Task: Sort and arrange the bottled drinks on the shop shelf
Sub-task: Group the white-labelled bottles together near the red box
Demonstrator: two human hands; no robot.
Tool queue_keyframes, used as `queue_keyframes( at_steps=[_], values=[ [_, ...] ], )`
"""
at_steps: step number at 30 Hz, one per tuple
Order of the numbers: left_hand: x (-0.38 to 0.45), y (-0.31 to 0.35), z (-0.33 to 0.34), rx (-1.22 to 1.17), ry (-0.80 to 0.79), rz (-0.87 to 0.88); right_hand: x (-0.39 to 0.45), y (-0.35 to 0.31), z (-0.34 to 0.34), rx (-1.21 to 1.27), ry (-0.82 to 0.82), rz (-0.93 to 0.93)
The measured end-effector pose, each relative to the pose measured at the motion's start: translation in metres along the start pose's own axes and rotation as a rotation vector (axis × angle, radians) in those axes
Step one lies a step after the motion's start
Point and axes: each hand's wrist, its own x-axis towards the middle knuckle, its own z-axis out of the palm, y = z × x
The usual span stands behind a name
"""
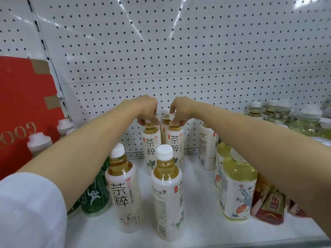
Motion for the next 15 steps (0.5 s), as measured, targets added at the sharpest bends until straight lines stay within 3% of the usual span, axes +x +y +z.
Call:
queue_keyframes(
  at_steps=[3, 6, 9, 11, 13, 15],
  values=[
    [-0.015, 0.0, -0.008, -0.069, -0.04, -0.033, -0.015, -0.005, -0.005, -0.068, 0.01, 0.026],
    [-0.048, 0.001, -0.019, -0.068, 0.073, -0.049, -0.042, -0.008, -0.011, -0.124, 0.172, -0.017],
    [-0.107, 0.003, -0.017, -0.453, 0.368, -0.07, -0.101, -0.014, -0.001, 0.211, 0.363, -0.112],
    [-0.151, 0.004, 0.004, -0.755, 0.69, -0.077, -0.147, -0.013, 0.025, 0.363, 0.459, -0.198],
    [-0.188, 0.011, 0.042, -0.925, 0.987, -0.137, -0.188, -0.007, 0.064, 0.541, 0.495, -0.26],
    [-0.213, 0.024, 0.086, -1.037, 1.095, -0.251, -0.213, 0.004, 0.104, 0.696, 0.461, -0.279]
  ],
)
